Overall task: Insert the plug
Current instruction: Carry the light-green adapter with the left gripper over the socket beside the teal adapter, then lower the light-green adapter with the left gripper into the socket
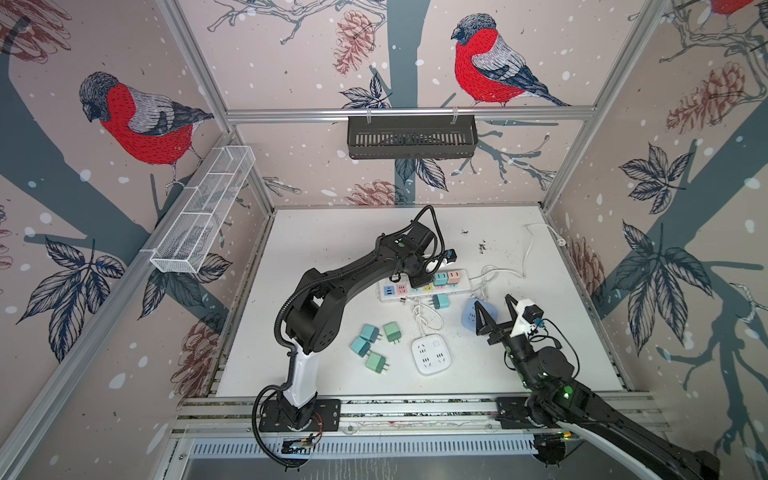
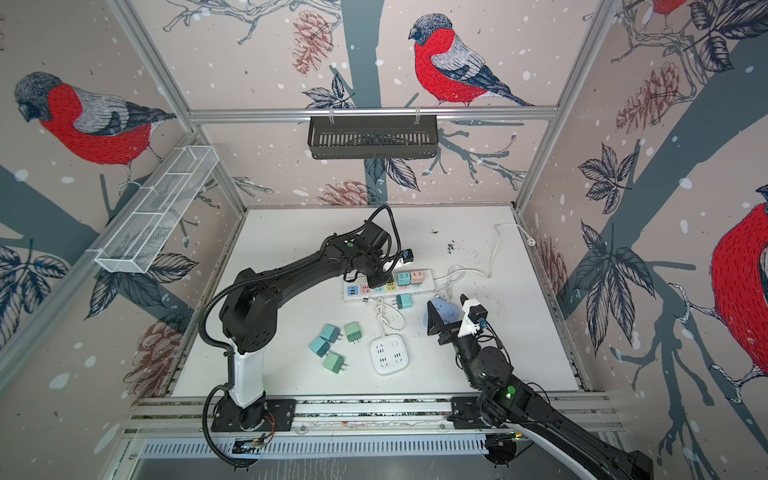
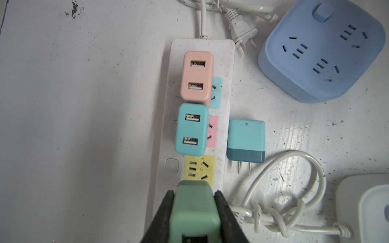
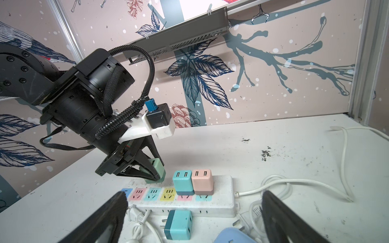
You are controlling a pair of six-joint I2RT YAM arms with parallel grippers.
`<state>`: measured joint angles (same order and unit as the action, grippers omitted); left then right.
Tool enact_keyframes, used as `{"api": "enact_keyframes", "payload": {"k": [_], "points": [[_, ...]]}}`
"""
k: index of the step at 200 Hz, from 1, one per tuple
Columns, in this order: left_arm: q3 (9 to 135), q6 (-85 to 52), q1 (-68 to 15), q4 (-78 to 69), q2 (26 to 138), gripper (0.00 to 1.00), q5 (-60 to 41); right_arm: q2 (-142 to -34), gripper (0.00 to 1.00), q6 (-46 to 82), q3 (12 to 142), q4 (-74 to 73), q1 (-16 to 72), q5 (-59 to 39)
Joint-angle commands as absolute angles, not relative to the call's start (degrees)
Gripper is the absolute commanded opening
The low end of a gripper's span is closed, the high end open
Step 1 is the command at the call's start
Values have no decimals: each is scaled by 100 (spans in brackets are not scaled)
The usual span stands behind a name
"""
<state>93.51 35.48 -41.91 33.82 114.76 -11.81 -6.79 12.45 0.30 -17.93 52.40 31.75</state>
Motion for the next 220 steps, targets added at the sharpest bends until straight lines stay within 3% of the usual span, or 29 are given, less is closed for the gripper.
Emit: {"api": "enact_keyframes", "payload": {"k": [1, 220], "points": [[9472, 3698, -4193, 3482, 11579, 0, -1352, -679, 100, 1333, -134, -1825, 5210, 3120], [10054, 3656, -4008, 3788, 12234, 0, -1766, -674, 99, 1478, -115, -1772, 5034, 3108]]}}
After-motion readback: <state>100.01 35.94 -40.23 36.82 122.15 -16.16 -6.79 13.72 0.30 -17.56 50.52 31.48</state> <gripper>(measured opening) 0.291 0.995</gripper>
